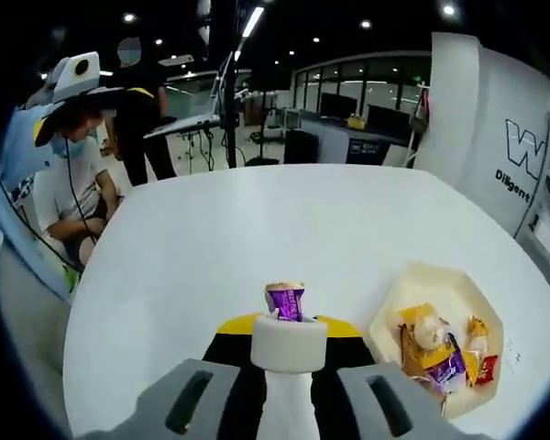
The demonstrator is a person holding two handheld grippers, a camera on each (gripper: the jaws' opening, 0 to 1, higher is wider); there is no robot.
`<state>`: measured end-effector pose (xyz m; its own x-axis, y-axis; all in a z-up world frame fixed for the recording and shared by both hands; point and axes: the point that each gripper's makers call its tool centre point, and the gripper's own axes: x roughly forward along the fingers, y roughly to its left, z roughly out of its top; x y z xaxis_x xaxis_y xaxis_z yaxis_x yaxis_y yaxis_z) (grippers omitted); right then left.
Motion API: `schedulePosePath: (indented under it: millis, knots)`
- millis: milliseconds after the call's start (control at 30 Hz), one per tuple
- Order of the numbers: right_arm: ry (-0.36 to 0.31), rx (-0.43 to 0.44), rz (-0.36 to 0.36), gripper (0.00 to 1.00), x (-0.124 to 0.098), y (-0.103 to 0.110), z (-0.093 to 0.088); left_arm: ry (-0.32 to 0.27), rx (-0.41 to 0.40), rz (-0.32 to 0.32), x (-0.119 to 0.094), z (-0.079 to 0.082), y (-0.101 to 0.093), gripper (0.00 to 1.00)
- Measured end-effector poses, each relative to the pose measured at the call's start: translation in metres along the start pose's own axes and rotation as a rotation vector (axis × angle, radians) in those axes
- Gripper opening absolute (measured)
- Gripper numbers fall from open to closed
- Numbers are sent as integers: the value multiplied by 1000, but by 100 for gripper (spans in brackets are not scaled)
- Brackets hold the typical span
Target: Place the target food into the container with the food tongs after gripping and lifting it, then release it inside without dropping or visibly crushing the food.
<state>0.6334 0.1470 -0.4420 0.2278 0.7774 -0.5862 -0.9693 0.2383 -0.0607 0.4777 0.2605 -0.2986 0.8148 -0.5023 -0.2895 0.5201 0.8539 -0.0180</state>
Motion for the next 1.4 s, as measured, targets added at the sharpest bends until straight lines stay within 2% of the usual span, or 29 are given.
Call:
schedulePosePath:
  millis: [267,567,700,800,1033,1100,1267,1400]
  knots:
    - [-30,-4,-11,9,-13,8,12,-5,6,-19,7,1,-4,92]
    - [-63,12,-54,10,-32,-3,18,-10,12,-48,14,4,-11,92]
    - [-77,27,-93,10,-43,-18,19,-9,16,-62,17,3,-14,92]
    - [-95,51,-150,10,-56,-40,21,-12,19,-71,19,5,-16,92]
    - [-110,89,-214,9,-74,-71,23,-14,24,-84,23,6,-16,92]
    - [-109,87,-218,9,-76,-74,22,-13,21,-85,25,7,-15,92]
    - [-102,88,-203,9,-74,-71,19,-13,24,-88,28,8,-13,92]
    - [-84,73,-146,10,-72,-54,7,-13,19,-89,31,7,-12,92]
